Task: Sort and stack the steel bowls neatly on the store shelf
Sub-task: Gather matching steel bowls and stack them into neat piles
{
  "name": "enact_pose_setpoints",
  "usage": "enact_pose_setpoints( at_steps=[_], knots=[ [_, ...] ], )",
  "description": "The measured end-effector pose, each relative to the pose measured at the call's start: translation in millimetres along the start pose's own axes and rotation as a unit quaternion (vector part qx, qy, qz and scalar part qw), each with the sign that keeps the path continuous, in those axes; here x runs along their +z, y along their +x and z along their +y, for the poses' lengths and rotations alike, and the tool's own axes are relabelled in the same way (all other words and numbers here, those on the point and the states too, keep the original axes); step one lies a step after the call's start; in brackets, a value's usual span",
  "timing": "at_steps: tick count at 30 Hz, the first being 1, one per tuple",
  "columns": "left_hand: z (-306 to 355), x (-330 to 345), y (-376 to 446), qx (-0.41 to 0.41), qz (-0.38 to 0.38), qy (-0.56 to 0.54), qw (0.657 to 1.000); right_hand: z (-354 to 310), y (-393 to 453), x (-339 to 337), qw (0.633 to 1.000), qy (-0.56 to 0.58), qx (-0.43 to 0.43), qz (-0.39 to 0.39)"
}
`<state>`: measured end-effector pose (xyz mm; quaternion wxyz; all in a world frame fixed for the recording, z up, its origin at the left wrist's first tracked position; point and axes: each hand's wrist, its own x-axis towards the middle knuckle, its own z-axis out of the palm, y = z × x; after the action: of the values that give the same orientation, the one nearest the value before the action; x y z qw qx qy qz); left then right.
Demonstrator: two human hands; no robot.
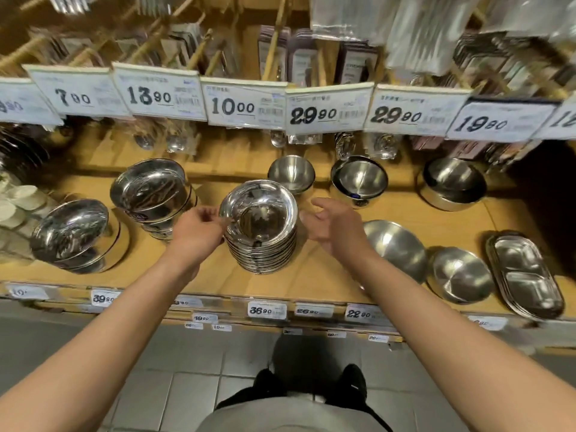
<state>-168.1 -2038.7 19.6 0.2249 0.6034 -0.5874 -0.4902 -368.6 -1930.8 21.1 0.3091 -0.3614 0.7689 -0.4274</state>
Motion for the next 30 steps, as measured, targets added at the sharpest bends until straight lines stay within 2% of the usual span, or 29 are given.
enact_pose_setpoints(
  at_steps=[2,4,6,9,13,16,21,23,27,30],
  knots=[
    [9.1,2.2,-9.7,0.061,0.102,0.096,0.988,6.1,-3.6,-24.9,0.994,0.086,0.056,-0.026],
    [24.9,10.4,-22.8,0.131,0.184,0.137,0.964,16.9,-4.3,-54.9,0.992,0.093,0.08,-0.021],
    [44.0,31.1,-36.6,0.183,0.198,0.12,0.955,32.5,-3.4,-88.4,0.994,0.068,0.081,0.01],
    [69.4,85.7,-56.6,0.22,0.141,0.086,0.961,56.6,-4.0,-139.7,0.994,0.057,0.081,0.052],
    [72.1,158.8,-60.2,0.159,0.041,0.076,0.983,96.4,-4.6,-198.0,0.991,0.042,0.085,0.092],
    [71.9,203.2,-47.9,0.103,0.006,0.05,0.993,134.5,7.2,-234.7,0.985,0.03,0.11,0.132],
    [77.3,246.0,-12.6,0.098,0.015,0.09,0.991,171.8,50.2,-258.8,0.973,-0.049,0.147,0.174],
    [78.1,253.5,0.8,0.079,0.028,0.095,0.992,173.0,65.4,-260.4,0.97,-0.049,0.147,0.189],
    [83.1,273.3,34.4,0.103,0.082,0.184,0.974,187.0,104.6,-263.2,0.956,-0.053,0.132,0.255],
    [81.2,282.3,52.0,0.048,0.117,0.205,0.971,196.5,122.8,-266.5,0.935,-0.058,0.188,0.295]
  ],
)
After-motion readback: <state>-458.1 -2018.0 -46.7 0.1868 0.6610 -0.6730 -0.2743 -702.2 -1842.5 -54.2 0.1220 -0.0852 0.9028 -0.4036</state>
